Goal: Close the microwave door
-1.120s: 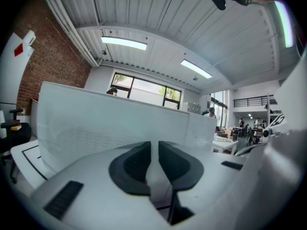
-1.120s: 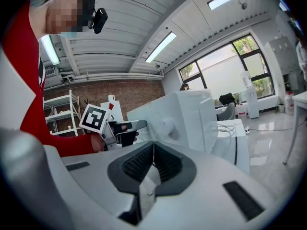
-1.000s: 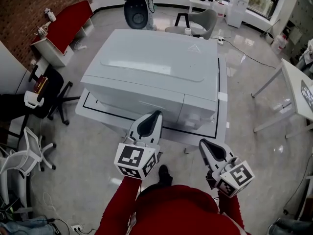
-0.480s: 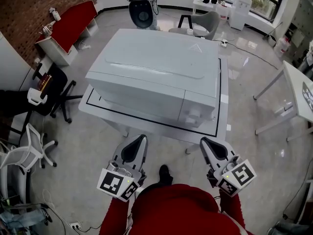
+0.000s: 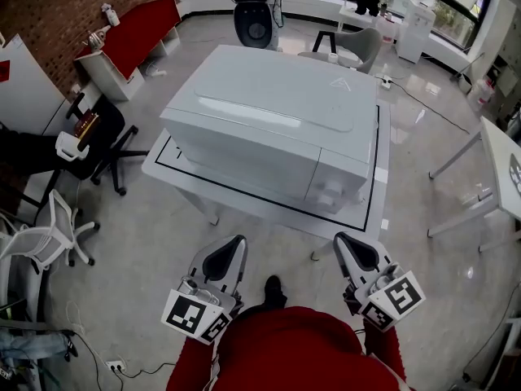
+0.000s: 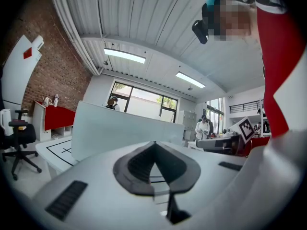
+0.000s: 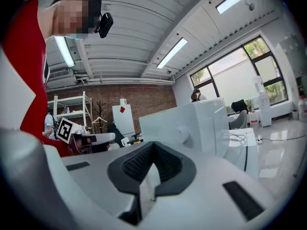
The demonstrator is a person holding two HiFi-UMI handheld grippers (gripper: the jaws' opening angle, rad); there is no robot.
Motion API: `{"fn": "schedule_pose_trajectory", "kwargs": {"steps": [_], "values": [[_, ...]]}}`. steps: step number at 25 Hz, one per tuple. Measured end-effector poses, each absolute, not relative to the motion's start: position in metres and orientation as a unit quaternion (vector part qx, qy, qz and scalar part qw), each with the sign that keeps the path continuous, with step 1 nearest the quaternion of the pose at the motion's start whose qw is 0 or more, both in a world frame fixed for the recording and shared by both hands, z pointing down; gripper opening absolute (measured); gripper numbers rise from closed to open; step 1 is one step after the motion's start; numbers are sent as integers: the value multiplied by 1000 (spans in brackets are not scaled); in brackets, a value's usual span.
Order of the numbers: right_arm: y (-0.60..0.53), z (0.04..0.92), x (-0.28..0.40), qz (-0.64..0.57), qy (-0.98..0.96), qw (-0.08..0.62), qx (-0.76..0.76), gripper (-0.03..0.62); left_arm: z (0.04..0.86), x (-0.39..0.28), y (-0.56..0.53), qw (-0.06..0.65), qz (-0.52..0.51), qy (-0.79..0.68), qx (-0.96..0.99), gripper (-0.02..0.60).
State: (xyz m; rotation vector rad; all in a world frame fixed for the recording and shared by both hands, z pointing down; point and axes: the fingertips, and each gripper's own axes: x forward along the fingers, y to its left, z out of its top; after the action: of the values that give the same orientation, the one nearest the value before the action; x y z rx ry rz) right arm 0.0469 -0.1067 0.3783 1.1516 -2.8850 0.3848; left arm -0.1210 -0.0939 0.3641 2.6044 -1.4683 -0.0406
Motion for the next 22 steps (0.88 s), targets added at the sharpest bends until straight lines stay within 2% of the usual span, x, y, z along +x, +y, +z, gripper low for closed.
{"fn": "schedule_pose_trajectory", "kwargs": {"steps": [22], "values": [[-98, 376, 38, 121, -931, 10, 343, 12, 369, -120, -79, 70, -7, -501, 863, 11]]}}
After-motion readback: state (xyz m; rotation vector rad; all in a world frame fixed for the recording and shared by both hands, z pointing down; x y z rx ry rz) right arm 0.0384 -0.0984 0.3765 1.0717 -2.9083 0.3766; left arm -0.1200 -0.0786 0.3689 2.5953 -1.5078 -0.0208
